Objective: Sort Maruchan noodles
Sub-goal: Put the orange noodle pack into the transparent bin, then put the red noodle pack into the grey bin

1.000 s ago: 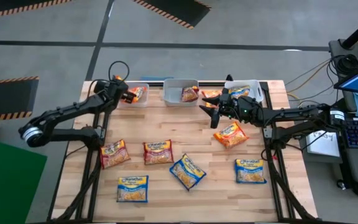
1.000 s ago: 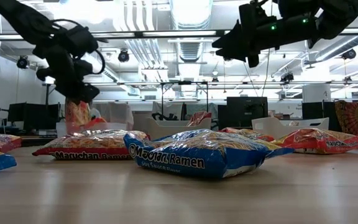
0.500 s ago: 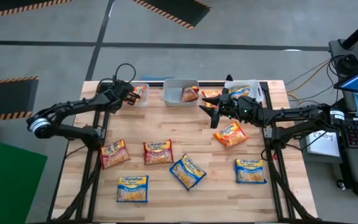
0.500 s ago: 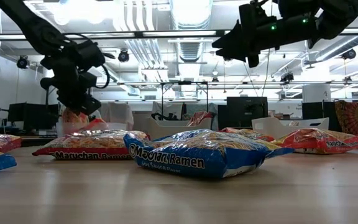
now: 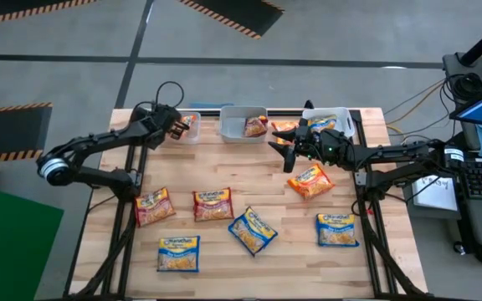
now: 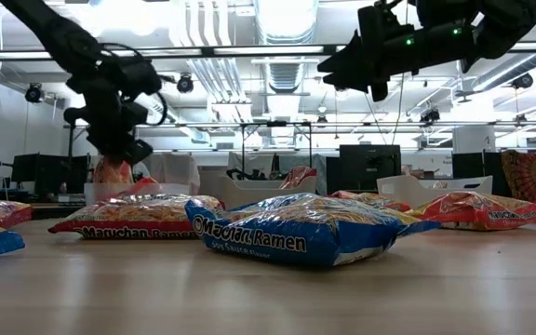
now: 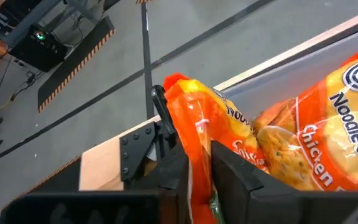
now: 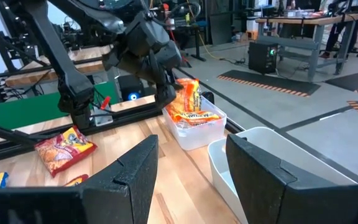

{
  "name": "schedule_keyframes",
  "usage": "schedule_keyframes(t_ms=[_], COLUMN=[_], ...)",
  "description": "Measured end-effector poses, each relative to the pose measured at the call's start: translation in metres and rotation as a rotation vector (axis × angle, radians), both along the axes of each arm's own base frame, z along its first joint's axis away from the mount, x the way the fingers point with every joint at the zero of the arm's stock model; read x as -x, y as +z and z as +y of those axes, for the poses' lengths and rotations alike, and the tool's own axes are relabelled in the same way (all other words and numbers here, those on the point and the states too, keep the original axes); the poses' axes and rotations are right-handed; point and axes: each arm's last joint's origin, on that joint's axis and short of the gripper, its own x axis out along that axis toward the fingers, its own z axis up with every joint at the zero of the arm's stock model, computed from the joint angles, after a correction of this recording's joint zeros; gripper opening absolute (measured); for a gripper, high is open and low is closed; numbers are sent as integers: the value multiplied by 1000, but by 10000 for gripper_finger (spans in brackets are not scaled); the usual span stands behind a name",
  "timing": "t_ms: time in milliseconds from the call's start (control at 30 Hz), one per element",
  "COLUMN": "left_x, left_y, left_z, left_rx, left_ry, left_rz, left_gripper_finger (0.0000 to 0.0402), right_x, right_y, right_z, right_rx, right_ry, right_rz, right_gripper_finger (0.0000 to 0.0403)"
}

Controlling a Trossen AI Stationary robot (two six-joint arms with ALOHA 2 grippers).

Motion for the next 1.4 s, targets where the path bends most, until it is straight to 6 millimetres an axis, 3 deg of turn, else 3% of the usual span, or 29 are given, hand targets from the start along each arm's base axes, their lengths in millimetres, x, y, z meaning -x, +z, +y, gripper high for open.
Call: schedule_keyframes(t_ms=[233, 433, 700, 967, 1200, 1400], left_x=[-6, -20, -48, -63, -67, -71], left_y=[26, 39, 50, 33, 14, -12], left_z=[3, -15, -81, -166, -216, -233], left_rx=[-16, 98, 297, 459, 570, 611], left_ry=[-33, -235, -769, -1194, -1328, -1311], left_rz=[-78, -232, -364, -281, -221, -149], left_gripper_finger=[100, 109, 96, 77, 65, 49], right_x=[0, 0, 1, 1, -14, -35], right_y=[0, -2, -10, -29, -42, -46], right_z=[0, 0, 0, 8, 24, 34], right_rx=[-1, -12, -121, -370, -517, -567], right_ry=[0, 0, -9, -15, 77, 129], right_rz=[4, 13, 68, 174, 167, 180], right_gripper_finger=[178, 178, 178, 178, 178, 177])
